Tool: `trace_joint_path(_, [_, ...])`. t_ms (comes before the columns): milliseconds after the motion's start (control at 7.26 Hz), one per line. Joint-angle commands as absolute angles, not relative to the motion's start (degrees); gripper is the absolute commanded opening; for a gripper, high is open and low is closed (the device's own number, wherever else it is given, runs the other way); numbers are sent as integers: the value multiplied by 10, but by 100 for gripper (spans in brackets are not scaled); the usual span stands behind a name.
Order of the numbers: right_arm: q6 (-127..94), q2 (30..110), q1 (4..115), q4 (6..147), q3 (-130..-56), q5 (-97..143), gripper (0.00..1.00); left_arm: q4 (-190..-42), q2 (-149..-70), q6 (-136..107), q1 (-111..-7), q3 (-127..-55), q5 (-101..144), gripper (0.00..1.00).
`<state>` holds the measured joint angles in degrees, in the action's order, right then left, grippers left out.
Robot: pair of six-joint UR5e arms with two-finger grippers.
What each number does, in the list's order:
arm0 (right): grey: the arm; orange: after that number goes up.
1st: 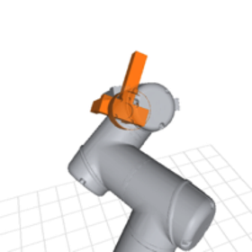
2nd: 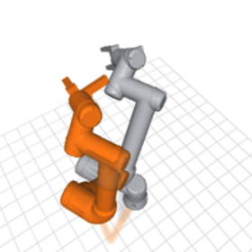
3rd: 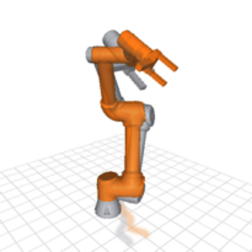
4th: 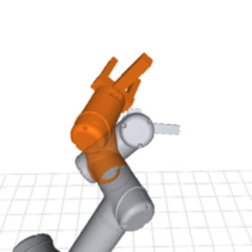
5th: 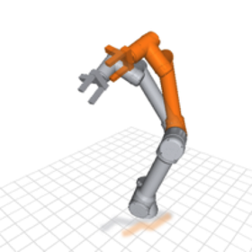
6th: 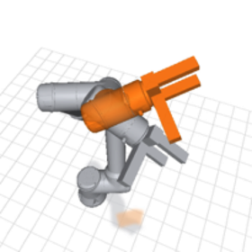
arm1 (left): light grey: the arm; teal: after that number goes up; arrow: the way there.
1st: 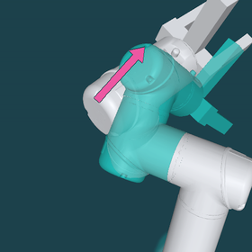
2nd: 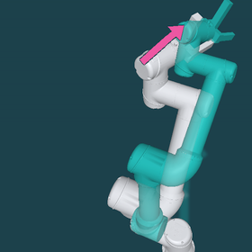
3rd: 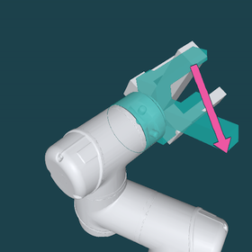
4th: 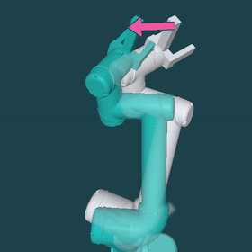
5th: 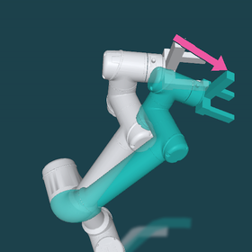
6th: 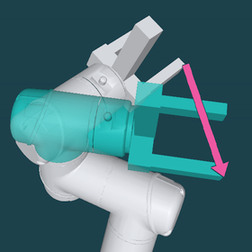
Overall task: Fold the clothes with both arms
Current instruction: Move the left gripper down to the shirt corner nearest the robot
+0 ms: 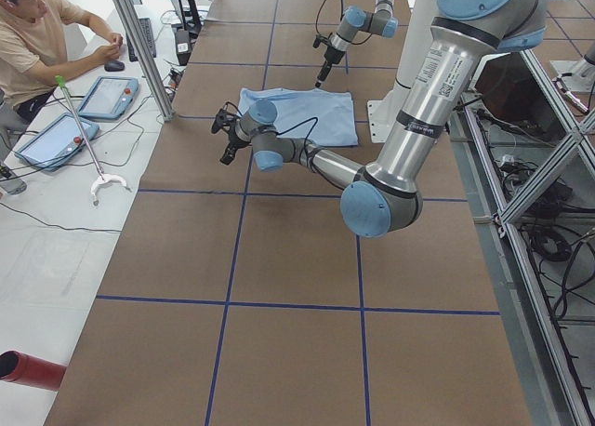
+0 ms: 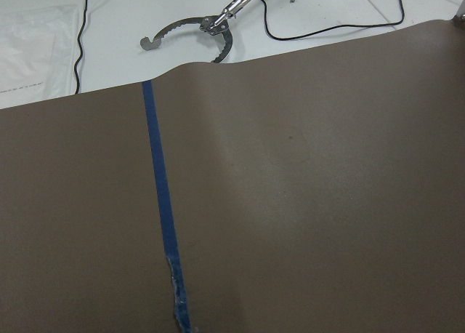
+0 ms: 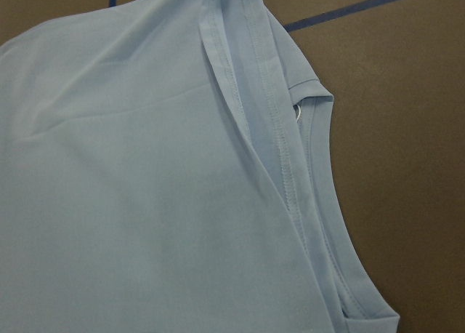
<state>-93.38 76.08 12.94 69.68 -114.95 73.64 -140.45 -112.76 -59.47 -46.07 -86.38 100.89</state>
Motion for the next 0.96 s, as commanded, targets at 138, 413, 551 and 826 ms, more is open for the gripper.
trace_joint_path(138, [-1032, 765, 129, 690, -1162, 718, 100, -1403, -966, -808, -305, -1116, 957, 100])
trace_joint_path(413, [-1032, 761, 128, 690, -1159, 717, 100, -1393, -918, -913, -172, -1155, 826, 100])
trace_joint_path(551, [-1032, 761, 128, 691, -1157, 716, 100, -1364, -922, -987, -113, -1154, 773, 100])
trace_joint_path(826, [-1032, 762, 127, 691, -1156, 712, 100, -1342, -952, -1130, -35, -1139, 687, 82])
